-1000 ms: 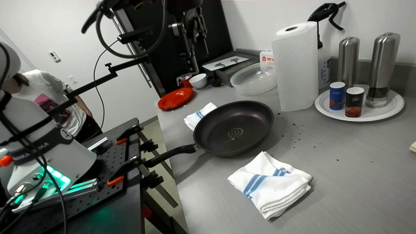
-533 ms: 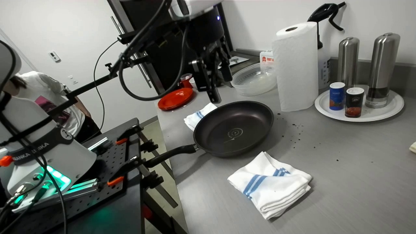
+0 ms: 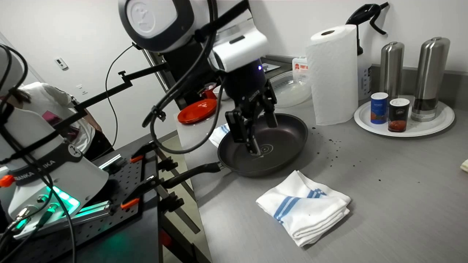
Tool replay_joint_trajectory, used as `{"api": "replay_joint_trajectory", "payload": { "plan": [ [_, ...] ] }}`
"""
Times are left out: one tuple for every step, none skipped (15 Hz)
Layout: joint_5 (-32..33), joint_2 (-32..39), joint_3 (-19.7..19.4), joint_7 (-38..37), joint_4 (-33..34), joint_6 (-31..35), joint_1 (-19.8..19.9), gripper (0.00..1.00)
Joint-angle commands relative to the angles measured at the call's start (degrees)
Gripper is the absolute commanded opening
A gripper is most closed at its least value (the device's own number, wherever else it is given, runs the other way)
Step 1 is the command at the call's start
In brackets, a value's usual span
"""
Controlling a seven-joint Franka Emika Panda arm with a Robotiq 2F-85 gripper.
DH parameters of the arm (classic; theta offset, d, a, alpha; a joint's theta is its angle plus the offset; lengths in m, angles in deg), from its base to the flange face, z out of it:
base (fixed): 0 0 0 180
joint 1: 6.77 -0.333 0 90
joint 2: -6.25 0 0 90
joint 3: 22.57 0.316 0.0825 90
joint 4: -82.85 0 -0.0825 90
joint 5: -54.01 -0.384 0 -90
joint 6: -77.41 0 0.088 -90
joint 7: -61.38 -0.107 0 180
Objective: Use the tea towel on the right to wipe the pan
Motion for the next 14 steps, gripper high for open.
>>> {"api": "replay_joint_trajectory", "payload": {
  "plan": [
    [-0.9, 5.7, -1.6, -2.7, 2.2, 2.7, -2.0, 1.00],
    [-1.3, 7.2, -1.6, -2.6, 2.7, 3.3, -2.1, 1.00],
    [-1.9, 8.8, -1.2, -2.2, 3.5, 3.3, -1.9, 1.00],
    [-2.3, 10.1, -1.1, -2.0, 4.2, 3.5, -1.9, 1.00],
    [-3.1, 11.6, -0.5, -1.4, 5.0, 3.5, -1.4, 1.00],
    [-3.8, 12.8, -0.2, -1.1, 5.8, 3.5, -1.1, 1.00],
    [-4.7, 14.2, 0.3, -0.7, 6.7, 3.5, -0.7, 1.00],
    [-5.4, 15.4, 0.8, -0.4, 7.6, 3.4, -0.3, 1.00],
    [-6.1, 16.9, 1.0, -0.1, 8.8, 3.7, 0.0, 1.00],
    [-6.8, 18.3, 1.4, 0.2, 10.0, 3.5, 0.5, 1.00],
    [-7.3, 19.8, 1.5, 0.4, 11.3, 3.5, 0.9, 1.00],
    [-7.6, 21.0, 1.5, 0.5, 12.4, 3.4, 1.1, 1.00],
    [-8.0, 22.1, 1.8, 0.8, 13.6, 3.2, 1.6, 1.00],
    [-8.3, 23.2, 2.0, 1.2, 14.7, 3.0, 2.2, 1.00]
  ]
}}
